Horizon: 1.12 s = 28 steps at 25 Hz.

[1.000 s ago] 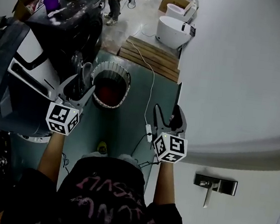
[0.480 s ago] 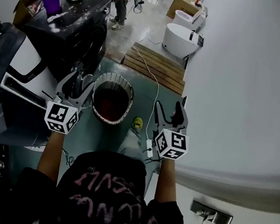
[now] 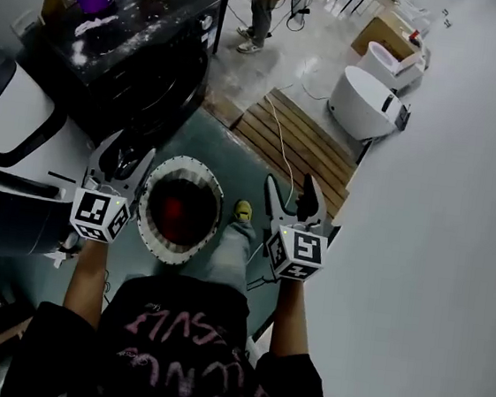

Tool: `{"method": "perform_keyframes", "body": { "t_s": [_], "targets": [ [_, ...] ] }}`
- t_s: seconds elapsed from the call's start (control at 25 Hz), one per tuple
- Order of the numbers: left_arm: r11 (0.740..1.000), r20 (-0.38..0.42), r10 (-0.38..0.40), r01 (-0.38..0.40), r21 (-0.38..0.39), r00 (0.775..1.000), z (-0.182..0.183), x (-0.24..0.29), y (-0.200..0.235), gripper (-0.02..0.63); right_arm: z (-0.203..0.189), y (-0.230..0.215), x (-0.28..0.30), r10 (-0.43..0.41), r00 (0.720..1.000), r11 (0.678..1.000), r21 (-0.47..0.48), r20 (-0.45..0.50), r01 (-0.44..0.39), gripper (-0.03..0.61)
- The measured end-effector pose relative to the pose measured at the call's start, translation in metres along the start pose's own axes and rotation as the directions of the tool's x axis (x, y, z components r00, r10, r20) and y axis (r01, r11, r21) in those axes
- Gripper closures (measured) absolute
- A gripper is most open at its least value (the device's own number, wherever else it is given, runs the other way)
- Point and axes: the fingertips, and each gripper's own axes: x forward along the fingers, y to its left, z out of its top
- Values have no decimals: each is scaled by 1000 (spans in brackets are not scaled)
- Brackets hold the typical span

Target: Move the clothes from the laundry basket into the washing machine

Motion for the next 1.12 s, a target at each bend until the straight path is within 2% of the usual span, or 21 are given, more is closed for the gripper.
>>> {"method": "perform_keyframes", "body": {
  "t_s": [0.12, 0.24, 0.36, 0.52, 0.6, 0.68, 0.84, 0.92, 1.0, 1.12],
  "targets": [
    [994, -20, 107, -107, 1, 994, 11, 70, 1, 333, 9, -62, 80, 92, 995, 995, 26, -29, -92, 232],
    [971, -55, 232, -235, -50, 971, 26, 118, 12, 333, 22, -103, 155, 213, 974, 977, 31, -79, -211, 232],
    [939, -129, 337, -343, -25, 933, 28, 149, 11, 333, 32, -123, 219, 344, 930, 939, 21, -130, -345, 232],
    [896, -173, 440, -443, 23, 881, 27, 161, 18, 333, 34, -95, 287, 507, 847, 860, 25, -161, -510, 232],
    [864, -195, 499, -502, 37, 845, 25, 146, 22, 333, 28, -71, 305, 577, 797, 813, 33, -181, -581, 232],
    [820, -202, 565, -571, 33, 800, 26, 126, 27, 333, 27, -41, 321, 647, 738, 757, 45, -193, -652, 232],
    [704, -219, 692, -710, -4, 688, 16, 74, 32, 333, 15, 31, 329, 778, 576, 604, 44, -249, -796, 232],
    [658, -232, 730, -753, -16, 642, 8, 47, 30, 333, 7, 64, 323, 817, 507, 538, 46, -274, -842, 232],
    [621, -236, 757, -783, -30, 610, 0, 22, 27, 333, 1, 94, 314, 844, 455, 485, 41, -284, -874, 232],
    [590, -243, 777, -806, -37, 580, -15, -12, 15, 333, -15, 130, 289, 872, 374, 401, 22, -316, -916, 235]
  ]
}}
